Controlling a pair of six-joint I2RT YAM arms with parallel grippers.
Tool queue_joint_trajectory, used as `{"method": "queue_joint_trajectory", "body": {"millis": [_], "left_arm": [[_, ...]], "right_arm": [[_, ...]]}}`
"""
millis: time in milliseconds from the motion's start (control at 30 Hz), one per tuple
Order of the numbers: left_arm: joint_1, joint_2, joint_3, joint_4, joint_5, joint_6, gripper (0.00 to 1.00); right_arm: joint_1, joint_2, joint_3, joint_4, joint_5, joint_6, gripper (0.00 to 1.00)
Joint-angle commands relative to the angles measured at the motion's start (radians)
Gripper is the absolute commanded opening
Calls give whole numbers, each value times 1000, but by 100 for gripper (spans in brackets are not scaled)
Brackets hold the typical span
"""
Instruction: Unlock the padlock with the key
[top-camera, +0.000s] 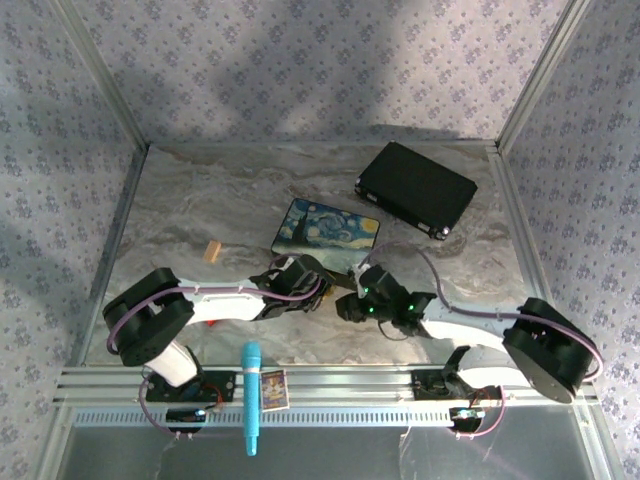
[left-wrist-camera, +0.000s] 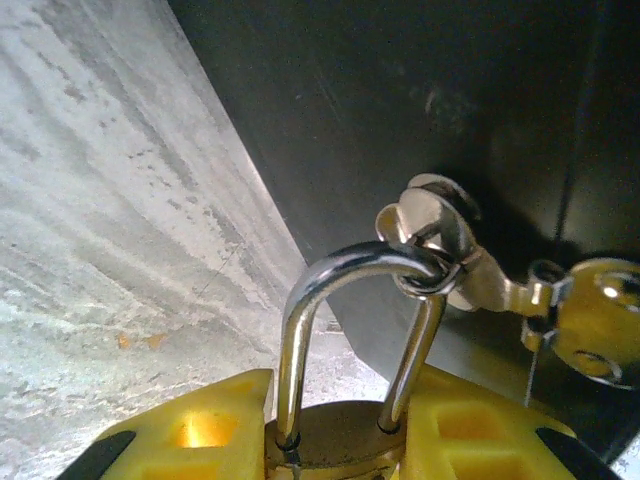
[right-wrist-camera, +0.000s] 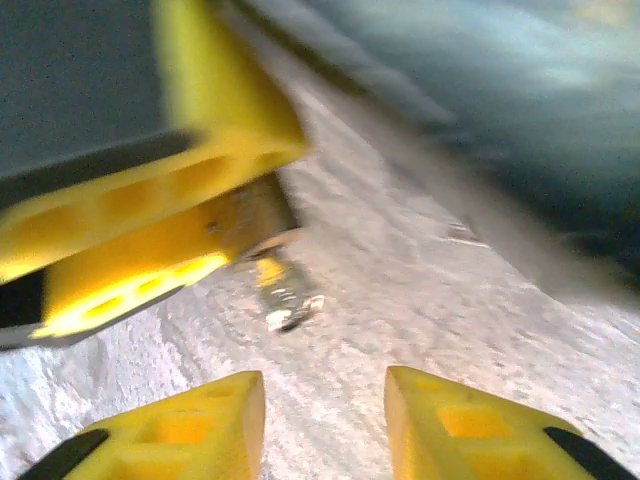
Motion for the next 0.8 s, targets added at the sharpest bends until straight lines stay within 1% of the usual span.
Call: {"method": "queue_joint_trajectory", "body": {"millis": [0,67,167,200,300,400,667,767], "left_arm": [[0,-28,13,-108,54,4,2],[3,-38,19,-135,64,-2,2],[7,-50,35,-169,80,0,2],[9,-55,36,-170,84,0,2],[14,-64,42,-180,90,6,2],[17,-69,44,-192,95,9,3],[18,-85,42,-205,100,10,3],[18,-85,37,-189,107,4,3]], "right_arm": [[39,-53,-10,-32,278,-153,42],[49,-77,-32,-27,342,-225,47],[124,-102,-76,41,451,-379,57],[152,-104,-83,60,479,-432,58],[249,-102,-86,109,525,-525,57],[326,-50,-74,150,635,-596,56],[426,127,-31,239,851,-741,55],[429,155,-21,288,882,-783,52]]}}
